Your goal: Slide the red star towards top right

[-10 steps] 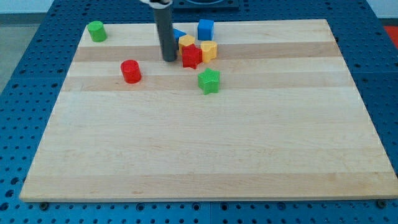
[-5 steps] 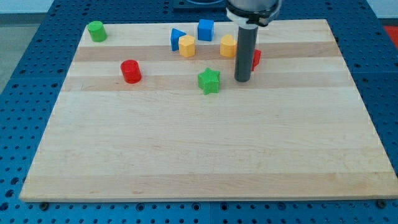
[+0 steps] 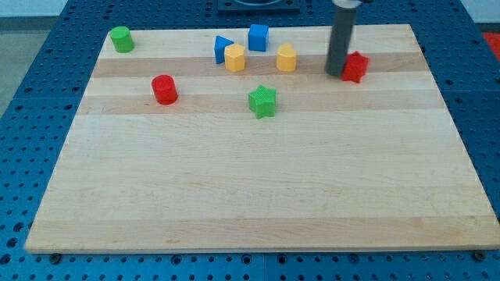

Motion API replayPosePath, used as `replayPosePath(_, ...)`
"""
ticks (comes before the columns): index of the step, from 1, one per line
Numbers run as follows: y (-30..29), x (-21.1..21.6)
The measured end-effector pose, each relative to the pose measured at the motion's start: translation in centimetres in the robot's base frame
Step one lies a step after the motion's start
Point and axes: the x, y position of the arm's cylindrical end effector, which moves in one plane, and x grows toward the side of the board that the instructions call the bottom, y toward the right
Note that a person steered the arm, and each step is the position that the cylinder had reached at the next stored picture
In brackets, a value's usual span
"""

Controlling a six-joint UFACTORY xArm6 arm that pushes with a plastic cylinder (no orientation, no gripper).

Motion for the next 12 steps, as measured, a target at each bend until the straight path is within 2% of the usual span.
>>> replayPosePath(1, 0.1, 0.5)
replayPosePath(2, 0.2, 4.4)
replayPosePath(3, 6.1, 4.5)
replayPosePath(4, 8.2, 2.7)
replayPosePath(5, 7.0, 2.0)
replayPosePath(6, 5.7, 6.8)
replayPosePath(7, 3.4, 6.4)
replayPosePath(8, 3.1, 3.7)
replayPosePath(10, 5.1, -0.9)
replayPosePath(12, 5.3, -3.6)
